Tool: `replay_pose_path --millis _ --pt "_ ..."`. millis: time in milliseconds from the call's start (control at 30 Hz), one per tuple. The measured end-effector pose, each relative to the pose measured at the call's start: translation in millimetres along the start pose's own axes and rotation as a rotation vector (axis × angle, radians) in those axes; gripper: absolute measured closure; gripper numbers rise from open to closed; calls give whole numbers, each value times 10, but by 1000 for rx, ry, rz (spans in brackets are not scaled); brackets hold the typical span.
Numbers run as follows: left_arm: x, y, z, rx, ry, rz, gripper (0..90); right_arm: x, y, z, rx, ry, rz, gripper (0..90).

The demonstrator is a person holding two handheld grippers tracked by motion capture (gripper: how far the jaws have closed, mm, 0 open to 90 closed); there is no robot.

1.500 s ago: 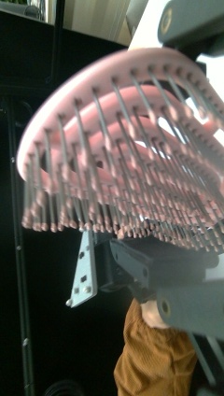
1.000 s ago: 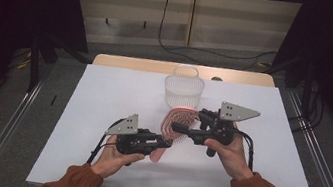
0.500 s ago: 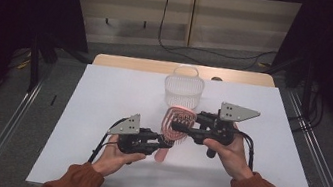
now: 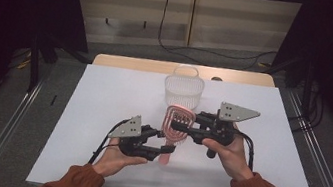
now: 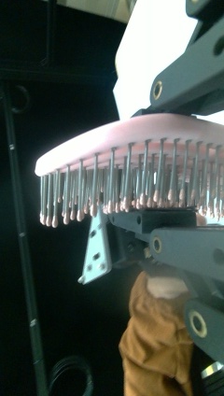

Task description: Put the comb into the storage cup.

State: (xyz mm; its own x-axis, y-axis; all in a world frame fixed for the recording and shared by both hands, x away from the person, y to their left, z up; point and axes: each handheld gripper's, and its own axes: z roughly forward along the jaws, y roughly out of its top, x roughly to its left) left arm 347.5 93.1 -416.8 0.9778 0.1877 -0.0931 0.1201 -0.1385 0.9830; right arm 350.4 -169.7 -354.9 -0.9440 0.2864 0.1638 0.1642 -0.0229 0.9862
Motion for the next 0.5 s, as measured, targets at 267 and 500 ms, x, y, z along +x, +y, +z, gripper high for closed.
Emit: replay_pose_path --millis 267,500 --pt "-2 -4 12 18 82 21 182 -3 34 -24 -2 -21 1 648" --pt "-37 -11 18 32 130 53 48 -25 64 -78 -2 -79 15 648"
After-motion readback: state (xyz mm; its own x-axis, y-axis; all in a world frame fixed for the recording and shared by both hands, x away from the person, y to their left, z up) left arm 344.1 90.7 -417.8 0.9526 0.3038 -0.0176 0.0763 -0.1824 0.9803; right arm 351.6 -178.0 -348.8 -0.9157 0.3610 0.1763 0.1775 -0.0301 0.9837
